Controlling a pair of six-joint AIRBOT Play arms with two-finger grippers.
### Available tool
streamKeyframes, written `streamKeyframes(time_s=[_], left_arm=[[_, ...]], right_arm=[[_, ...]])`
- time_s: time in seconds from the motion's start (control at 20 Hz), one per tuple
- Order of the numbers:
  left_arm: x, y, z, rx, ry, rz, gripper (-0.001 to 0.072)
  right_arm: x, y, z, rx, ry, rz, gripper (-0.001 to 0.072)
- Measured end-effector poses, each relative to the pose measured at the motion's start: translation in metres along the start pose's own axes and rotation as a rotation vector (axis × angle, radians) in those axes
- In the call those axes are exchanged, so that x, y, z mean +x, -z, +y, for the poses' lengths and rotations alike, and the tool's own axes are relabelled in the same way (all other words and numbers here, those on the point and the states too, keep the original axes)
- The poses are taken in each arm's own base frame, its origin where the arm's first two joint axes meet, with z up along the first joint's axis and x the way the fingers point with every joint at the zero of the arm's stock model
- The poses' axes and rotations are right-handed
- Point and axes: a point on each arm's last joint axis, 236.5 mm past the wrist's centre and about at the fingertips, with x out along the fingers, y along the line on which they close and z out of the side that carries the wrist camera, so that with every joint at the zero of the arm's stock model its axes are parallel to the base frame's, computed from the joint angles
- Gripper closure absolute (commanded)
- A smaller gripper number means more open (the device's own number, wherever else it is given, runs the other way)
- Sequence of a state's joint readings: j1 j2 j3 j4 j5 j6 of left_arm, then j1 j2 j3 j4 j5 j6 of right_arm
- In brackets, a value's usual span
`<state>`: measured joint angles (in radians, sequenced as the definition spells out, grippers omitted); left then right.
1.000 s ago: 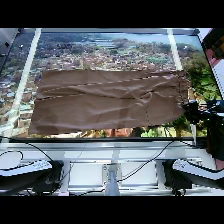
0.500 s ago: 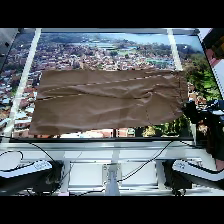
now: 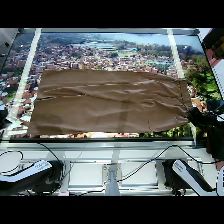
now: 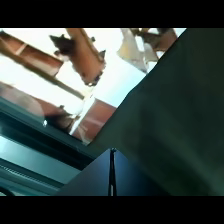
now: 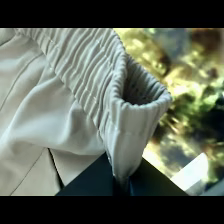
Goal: Fold the clothes and pants, and hang the long-sleeved shirts on hangers.
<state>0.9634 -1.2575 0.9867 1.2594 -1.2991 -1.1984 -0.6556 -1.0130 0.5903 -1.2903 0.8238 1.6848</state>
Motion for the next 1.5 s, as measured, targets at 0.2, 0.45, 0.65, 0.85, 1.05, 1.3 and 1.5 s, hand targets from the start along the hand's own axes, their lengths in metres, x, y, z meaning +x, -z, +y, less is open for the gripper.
streamKeyframes(time_s=[0.2,0.45,0.65,0.85,1.05,1.3,1.5], left_arm=[[0.019,0.024,-0.008,-0.019,0.054,0.045,0.0682],[0.013,0.040,0.003,-0.084,0.040,-0.039,0.0678],[0.021,0.057,0.014,-0.194,0.044,-0.089,0.0010],[0.041,0.075,0.002,-0.296,0.121,-0.077,0.0082],[0.061,0.084,-0.008,-0.376,0.173,-0.091,0.0107],[0.077,0.084,-0.015,-0.412,0.217,-0.144,0.0319],[0.081,0.078,-0.015,-0.410,0.228,-0.197,0.0517]], right_arm=[[-0.004,0.000,-0.007,-0.007,0.032,-0.009,0.0683],[-0.006,-0.005,-0.009,-0.011,0.041,-0.030,0.0683],[-0.006,-0.009,-0.009,-0.011,0.040,-0.049,0.0683],[-0.007,-0.014,-0.008,-0.010,0.036,-0.071,0.0682],[-0.007,-0.017,-0.007,-0.010,0.034,-0.083,0.0683],[-0.007,-0.018,-0.005,0.000,0.022,-0.087,0.0682],[-0.007,-0.019,-0.002,0.011,0.010,-0.092,0.0683]])
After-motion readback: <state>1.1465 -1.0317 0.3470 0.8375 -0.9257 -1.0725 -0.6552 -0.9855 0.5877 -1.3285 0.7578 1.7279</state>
